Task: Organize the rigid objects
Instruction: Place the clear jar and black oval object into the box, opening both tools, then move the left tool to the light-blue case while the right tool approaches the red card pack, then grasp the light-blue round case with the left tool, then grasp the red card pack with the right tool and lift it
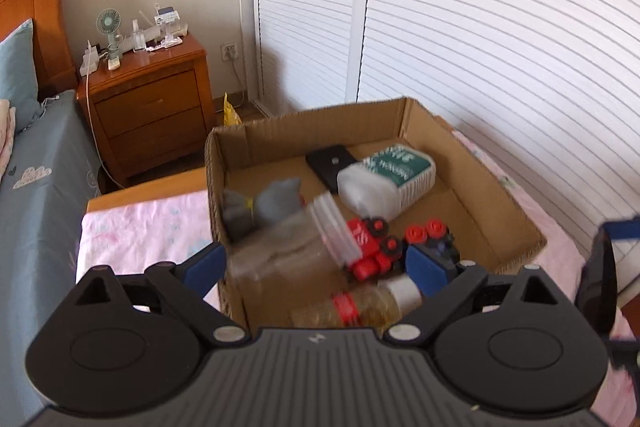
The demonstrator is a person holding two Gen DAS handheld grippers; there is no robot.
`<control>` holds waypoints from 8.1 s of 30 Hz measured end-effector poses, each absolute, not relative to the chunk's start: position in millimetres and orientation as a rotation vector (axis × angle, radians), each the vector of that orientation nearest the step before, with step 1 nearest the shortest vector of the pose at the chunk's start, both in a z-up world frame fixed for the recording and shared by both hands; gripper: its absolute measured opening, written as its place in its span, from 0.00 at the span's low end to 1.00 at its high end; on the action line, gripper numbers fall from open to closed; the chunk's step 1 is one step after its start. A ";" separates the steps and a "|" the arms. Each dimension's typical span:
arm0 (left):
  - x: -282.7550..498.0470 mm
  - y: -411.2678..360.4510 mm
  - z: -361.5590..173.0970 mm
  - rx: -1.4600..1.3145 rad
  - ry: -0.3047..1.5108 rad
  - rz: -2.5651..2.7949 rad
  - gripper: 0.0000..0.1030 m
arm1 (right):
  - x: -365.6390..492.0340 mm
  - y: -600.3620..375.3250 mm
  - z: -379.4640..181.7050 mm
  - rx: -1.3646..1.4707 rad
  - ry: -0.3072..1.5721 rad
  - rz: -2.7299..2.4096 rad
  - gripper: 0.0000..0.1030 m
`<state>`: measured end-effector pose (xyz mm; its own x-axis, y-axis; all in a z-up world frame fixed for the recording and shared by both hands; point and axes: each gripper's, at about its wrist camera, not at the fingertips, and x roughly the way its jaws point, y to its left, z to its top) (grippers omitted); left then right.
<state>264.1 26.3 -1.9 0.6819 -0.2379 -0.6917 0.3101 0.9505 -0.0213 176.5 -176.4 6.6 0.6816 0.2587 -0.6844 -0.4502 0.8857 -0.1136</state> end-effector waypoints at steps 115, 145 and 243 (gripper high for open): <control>179.6 51.4 -67.8 0.120 0.800 -0.321 0.99 | 206.6 -130.1 -113.1 -0.086 0.831 0.144 1.00; 202.1 37.2 -90.5 0.194 0.829 -0.452 0.51 | 197.7 -136.2 -111.2 -0.116 0.813 0.209 1.00; 167.8 36.4 -40.9 0.227 0.873 -0.481 0.51 | 202.0 -165.7 -38.5 -0.164 0.839 0.375 0.97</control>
